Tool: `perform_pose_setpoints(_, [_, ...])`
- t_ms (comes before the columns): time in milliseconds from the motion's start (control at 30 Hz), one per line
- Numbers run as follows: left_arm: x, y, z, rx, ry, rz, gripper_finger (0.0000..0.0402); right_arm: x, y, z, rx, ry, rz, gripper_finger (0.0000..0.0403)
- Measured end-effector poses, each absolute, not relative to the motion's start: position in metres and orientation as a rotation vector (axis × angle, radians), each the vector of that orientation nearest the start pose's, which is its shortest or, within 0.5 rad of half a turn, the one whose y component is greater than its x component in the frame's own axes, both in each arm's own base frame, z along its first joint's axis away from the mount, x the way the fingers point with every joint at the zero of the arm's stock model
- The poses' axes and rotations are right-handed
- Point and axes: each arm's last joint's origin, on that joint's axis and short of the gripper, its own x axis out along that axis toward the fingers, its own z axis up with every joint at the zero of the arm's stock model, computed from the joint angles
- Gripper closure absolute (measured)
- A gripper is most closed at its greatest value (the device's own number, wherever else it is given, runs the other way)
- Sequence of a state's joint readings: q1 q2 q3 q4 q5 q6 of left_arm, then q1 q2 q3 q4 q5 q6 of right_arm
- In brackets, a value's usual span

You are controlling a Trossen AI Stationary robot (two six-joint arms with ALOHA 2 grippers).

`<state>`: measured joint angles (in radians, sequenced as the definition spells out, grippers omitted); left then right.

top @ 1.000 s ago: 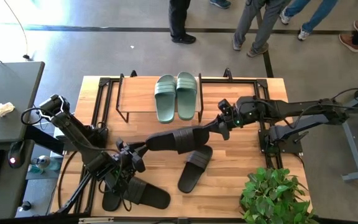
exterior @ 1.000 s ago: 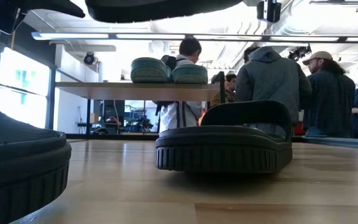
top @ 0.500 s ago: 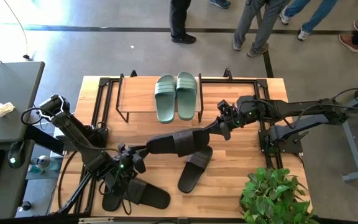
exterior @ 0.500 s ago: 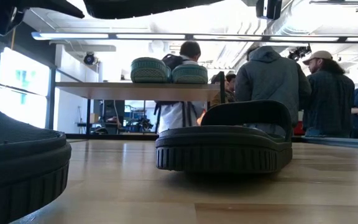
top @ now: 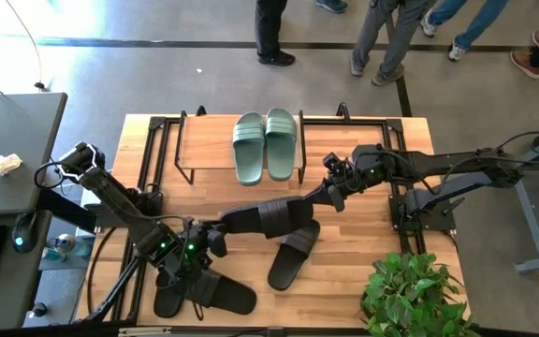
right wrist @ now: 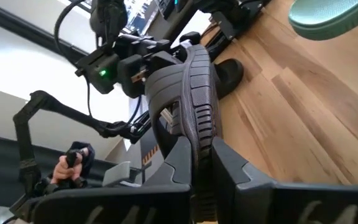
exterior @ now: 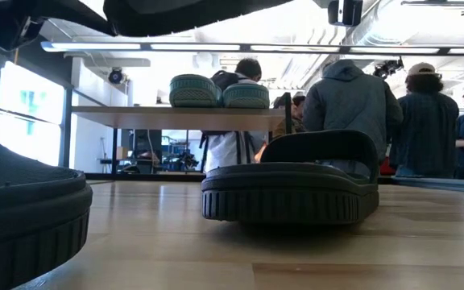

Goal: Pick and place slides into the shelf
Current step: Put the black slide under the shelf

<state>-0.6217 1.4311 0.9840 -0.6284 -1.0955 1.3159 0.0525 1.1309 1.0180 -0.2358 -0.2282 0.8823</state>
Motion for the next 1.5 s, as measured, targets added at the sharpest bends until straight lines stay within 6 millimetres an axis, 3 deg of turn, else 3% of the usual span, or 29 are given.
perform_pose_setpoints(233, [0.231,-0.142,0.242,2.028,0.933,-0.128,0.0352,0.246,0.016,0.337,0.893,0.472,0.028,0.0402])
perform_pose_setpoints(400, [0.232,-0.149,0.244,1.957,0.866,-0.117,0.0354,0.246,0.015,0.335,0.885,0.475,-0.019,0.0393])
perform_pose_setpoints(833, [0.209,-0.18,0.244,1.873,0.715,-0.141,0.0355,0.239,0.011,0.33,0.801,0.515,-0.098,0.0243])
perform_pose_setpoints(1067, [0.197,-0.193,0.245,1.657,0.649,-0.05,0.0357,0.219,0.011,0.343,0.694,0.428,-0.181,0.024])
perform_pose_setpoints(1233, [0.198,-0.194,0.24,1.461,0.653,-0.065,0.0357,0.206,0.019,0.349,0.626,0.396,-0.231,0.0249])
perform_pose_setpoints(1500, [0.215,-0.172,0.225,1.082,0.827,-0.037,0.0357,0.201,0.023,0.344,0.528,0.42,-0.328,0.0249])
